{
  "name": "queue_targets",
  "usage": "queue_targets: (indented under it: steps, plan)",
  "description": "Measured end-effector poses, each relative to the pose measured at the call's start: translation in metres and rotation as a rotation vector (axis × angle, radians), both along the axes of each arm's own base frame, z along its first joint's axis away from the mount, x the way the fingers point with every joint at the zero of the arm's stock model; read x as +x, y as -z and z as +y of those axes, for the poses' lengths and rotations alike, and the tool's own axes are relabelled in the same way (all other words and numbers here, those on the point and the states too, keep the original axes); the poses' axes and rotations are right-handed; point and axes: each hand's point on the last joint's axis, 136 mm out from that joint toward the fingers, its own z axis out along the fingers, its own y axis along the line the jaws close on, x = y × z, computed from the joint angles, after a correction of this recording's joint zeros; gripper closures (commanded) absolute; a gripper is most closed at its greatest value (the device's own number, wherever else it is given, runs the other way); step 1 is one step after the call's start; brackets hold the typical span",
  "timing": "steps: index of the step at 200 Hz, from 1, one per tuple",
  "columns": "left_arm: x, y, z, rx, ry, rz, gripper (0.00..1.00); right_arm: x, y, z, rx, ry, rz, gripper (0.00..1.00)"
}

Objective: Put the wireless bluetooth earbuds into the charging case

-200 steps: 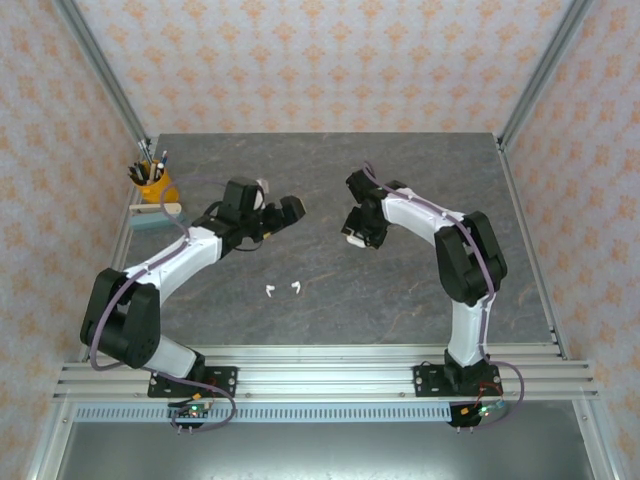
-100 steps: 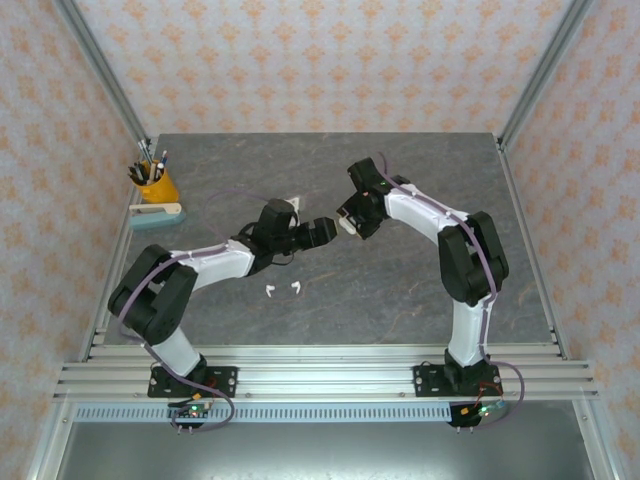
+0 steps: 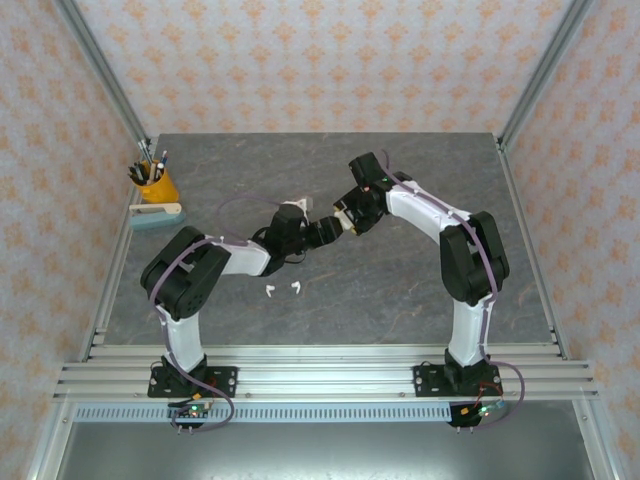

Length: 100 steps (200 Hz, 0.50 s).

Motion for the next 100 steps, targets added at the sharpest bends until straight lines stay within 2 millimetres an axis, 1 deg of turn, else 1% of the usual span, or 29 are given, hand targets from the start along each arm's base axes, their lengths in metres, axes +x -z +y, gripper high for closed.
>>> queue_targets:
  steps: [49,100]
  plan:
    - [0.011,-0.010,-0.010,-0.050,-0.011,-0.040,0.24,0.002,-0.005,0.003,0.019,0.001,-0.002,0.54]
    - [0.018,-0.008,-0.015,-0.062,-0.021,-0.039,0.31,0.000,-0.005,0.005,0.031,-0.002,0.006,0.54]
